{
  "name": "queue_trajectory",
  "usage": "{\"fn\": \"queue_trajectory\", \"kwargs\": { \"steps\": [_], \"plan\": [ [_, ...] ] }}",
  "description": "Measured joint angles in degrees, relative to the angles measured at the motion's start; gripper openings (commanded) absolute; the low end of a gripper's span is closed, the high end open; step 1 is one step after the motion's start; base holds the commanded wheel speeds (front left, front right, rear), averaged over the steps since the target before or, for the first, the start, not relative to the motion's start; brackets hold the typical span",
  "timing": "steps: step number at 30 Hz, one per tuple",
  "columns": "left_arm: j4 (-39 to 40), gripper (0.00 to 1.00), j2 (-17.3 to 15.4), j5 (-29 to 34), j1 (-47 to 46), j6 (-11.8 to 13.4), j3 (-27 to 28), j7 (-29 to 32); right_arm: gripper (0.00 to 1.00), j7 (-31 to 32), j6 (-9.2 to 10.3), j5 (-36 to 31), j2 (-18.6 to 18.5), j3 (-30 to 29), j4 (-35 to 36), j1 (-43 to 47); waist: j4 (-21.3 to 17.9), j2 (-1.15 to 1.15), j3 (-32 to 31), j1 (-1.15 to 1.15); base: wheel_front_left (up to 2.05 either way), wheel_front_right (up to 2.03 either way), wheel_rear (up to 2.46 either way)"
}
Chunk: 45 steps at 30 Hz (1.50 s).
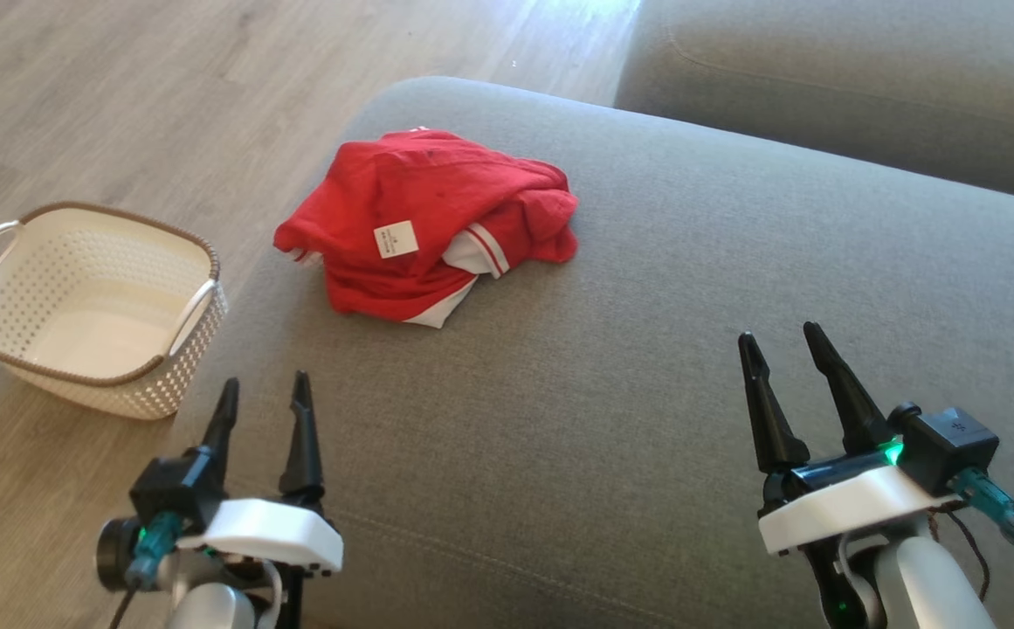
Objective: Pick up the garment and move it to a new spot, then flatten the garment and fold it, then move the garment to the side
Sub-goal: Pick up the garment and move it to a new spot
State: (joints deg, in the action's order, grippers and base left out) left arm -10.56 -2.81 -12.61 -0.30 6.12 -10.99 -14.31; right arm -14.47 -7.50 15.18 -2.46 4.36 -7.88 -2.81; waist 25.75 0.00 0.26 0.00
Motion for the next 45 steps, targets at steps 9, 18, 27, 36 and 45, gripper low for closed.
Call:
{"fn": "queue_trajectory", "kwargs": {
  "steps": [9, 18, 27, 36, 45],
  "plan": [
    [0.01, 1.00, 0.01, 1.69, -1.93, -0.38, 3.57, 0.00, 1.00, 0.00, 0.00, -3.14, -0.02, -0.03, 1.33, -1.87, -3.58, 0.00, 4.16, 0.00, 0.00, 0.00, 0.00],
    [-6.09, 1.00, -3.00, 0.32, -15.20, -7.35, 6.45, 0.38, 1.00, -0.15, 0.00, -6.50, -0.09, -1.24, 4.00, -7.03, -8.30, 0.00, 13.45, 0.00, 0.00, 0.00, 0.00],
    [-14.00, 1.00, -6.87, -1.66, -31.22, -9.79, 7.42, 6.62, 1.00, -0.15, 0.00, -8.37, -0.38, -1.92, 4.28, -10.10, -12.56, 0.00, 21.43, 0.00, 0.00, 0.00, 0.00],
    [-26.81, 1.00, -10.67, -0.77, -42.47, -9.23, 7.04, 16.84, 1.00, -0.15, 0.00, -10.09, -0.47, -1.14, 4.85, -12.09, -16.80, 0.00, 25.91, 0.00, 0.00, 0.00, 0.00],
    [-36.11, 1.00, -12.79, -0.08, -47.91, -8.90, 6.25, 18.52, 1.00, -0.15, 0.00, -10.09, -0.48, -1.01, 4.83, -12.05, -18.80, 0.00, 26.96, 0.00, 0.00, 0.00, 0.00]
  ]
}}
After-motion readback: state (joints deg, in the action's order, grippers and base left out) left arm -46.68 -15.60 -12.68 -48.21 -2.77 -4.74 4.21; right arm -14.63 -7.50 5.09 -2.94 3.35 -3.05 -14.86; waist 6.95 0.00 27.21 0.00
